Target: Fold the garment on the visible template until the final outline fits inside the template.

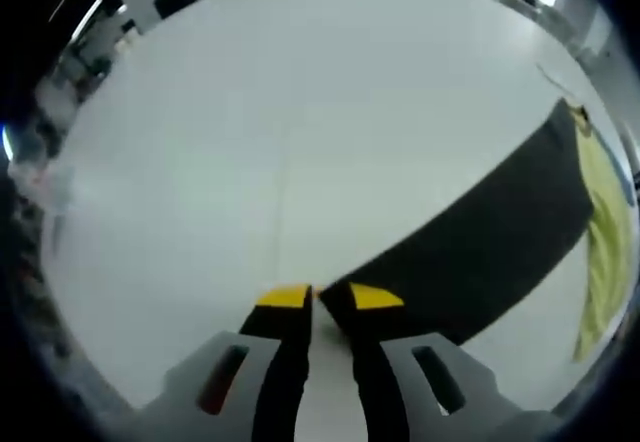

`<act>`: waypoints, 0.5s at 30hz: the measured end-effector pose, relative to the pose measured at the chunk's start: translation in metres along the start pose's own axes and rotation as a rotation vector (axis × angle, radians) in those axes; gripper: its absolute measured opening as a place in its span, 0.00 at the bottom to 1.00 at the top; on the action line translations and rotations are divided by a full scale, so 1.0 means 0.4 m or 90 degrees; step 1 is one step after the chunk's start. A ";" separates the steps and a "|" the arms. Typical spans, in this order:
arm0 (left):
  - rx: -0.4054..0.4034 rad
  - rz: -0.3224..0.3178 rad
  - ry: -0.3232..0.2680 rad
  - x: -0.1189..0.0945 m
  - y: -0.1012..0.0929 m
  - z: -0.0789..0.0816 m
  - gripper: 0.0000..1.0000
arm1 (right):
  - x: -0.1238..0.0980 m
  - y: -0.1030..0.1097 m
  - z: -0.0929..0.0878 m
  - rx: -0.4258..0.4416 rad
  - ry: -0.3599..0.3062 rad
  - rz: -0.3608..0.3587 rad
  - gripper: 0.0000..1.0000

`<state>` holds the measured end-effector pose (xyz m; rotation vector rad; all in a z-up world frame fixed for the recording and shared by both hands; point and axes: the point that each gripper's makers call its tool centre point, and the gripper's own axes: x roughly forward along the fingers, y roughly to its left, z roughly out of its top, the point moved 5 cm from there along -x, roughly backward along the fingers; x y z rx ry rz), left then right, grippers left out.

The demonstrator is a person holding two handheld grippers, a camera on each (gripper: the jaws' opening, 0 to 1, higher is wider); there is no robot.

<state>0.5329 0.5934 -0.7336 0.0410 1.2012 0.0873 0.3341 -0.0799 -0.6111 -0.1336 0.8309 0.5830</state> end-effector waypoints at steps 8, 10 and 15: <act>-0.002 0.008 0.011 -0.018 0.006 -0.022 0.24 | -0.004 -0.001 0.007 -0.002 -0.008 0.000 1.00; -0.001 0.008 0.011 -0.023 0.006 -0.026 0.25 | -0.006 0.001 0.012 -0.005 -0.012 0.002 1.00; 0.004 0.000 0.010 -0.042 -0.010 -0.044 0.28 | -0.010 0.002 0.015 -0.009 -0.019 0.004 1.00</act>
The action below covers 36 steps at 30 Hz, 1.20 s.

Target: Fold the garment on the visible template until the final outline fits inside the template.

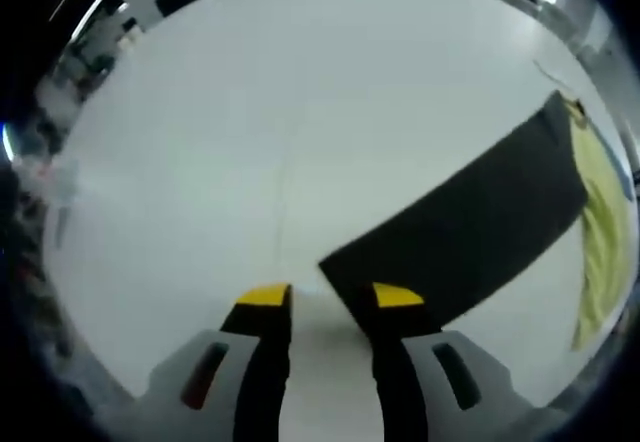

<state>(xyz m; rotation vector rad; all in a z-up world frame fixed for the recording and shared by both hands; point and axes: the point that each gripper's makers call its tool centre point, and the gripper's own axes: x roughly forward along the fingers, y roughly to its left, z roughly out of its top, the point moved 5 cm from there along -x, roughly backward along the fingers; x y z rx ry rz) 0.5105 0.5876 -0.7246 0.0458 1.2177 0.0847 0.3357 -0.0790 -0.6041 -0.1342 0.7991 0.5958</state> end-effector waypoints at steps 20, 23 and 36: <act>0.012 -0.092 -0.066 -0.099 -0.116 -0.092 0.38 | -0.022 0.010 0.009 -0.014 -0.036 0.017 1.00; 0.010 -0.114 -0.079 -0.140 -0.162 -0.120 0.39 | -0.027 0.010 0.006 -0.015 -0.040 0.019 1.00; 0.057 -0.190 -0.168 -0.285 -0.293 -0.146 0.46 | -0.051 0.011 -0.008 -0.019 -0.056 0.028 0.98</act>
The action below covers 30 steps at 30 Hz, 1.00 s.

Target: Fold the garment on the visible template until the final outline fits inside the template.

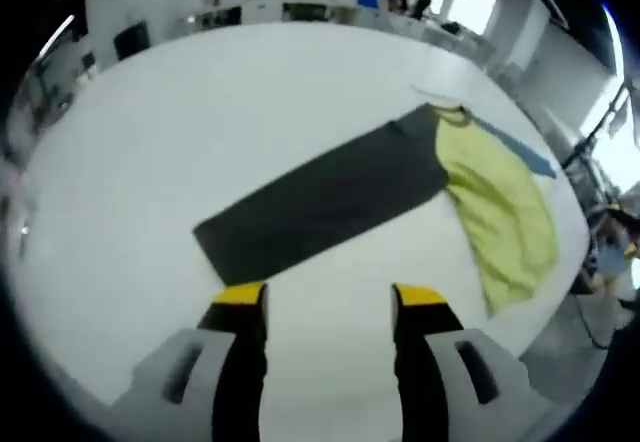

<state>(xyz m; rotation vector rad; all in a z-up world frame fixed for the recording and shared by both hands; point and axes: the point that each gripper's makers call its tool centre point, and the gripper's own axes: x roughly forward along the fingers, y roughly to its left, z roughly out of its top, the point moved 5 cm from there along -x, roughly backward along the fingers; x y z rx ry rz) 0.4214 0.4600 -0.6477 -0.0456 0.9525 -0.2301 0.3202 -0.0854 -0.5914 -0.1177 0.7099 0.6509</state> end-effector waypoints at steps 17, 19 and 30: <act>0.075 -0.067 -0.092 -0.111 -0.174 0.016 0.64 | -0.028 -0.012 -0.005 -0.014 -0.009 0.014 0.99; 0.089 -0.074 -0.102 -0.127 -0.193 0.015 0.65 | -0.028 -0.014 -0.005 -0.017 -0.010 0.014 1.00; 0.122 -0.094 -0.150 -0.199 -0.292 -0.017 0.74 | -0.031 -0.007 -0.007 -0.029 -0.010 0.028 1.00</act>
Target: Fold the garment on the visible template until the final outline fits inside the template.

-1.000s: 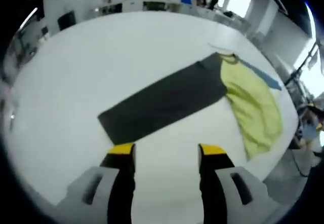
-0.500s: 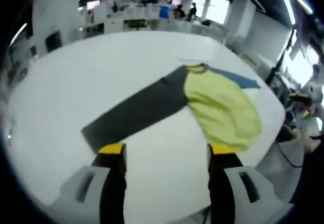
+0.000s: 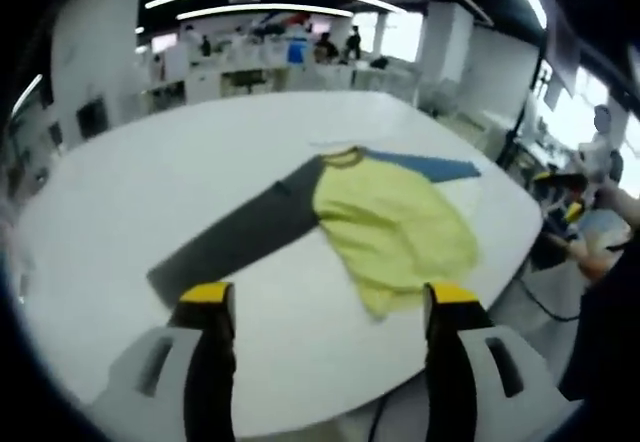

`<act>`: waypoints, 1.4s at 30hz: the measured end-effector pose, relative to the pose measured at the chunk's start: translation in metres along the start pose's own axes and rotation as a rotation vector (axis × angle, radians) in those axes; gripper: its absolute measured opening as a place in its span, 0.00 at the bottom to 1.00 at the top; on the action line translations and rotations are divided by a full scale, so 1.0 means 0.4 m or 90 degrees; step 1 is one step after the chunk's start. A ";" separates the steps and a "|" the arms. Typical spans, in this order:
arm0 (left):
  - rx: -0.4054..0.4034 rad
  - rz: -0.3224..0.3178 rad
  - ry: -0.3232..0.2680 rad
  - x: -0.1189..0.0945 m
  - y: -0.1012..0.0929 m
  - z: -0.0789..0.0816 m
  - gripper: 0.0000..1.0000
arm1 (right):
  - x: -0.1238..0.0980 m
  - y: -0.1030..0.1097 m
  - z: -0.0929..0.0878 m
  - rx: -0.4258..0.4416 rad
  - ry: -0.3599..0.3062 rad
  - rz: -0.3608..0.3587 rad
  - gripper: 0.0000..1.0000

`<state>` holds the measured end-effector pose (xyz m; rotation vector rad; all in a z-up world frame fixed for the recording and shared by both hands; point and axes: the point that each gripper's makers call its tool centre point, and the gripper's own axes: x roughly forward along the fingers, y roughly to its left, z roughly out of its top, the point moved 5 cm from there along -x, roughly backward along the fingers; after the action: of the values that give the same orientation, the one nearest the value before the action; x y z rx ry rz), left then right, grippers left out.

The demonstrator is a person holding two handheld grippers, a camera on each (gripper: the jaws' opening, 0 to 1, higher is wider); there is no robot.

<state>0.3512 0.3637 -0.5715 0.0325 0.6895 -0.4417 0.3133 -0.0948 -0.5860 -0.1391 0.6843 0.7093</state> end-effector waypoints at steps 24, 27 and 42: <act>0.049 -0.016 -0.002 -0.064 -0.146 -0.048 1.00 | -0.048 -0.008 -0.021 -0.001 -0.006 -0.015 1.00; 0.071 -0.005 0.019 -0.069 -0.153 -0.068 0.99 | -0.053 -0.012 -0.024 0.003 -0.008 -0.018 1.00; 0.055 -0.013 0.035 -0.071 -0.166 -0.096 0.99 | -0.049 -0.003 -0.040 0.005 -0.004 -0.009 1.00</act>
<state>0.2816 0.3211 -0.5759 0.1196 0.7256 -0.4918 0.2950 -0.1120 -0.5863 -0.1339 0.6795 0.6926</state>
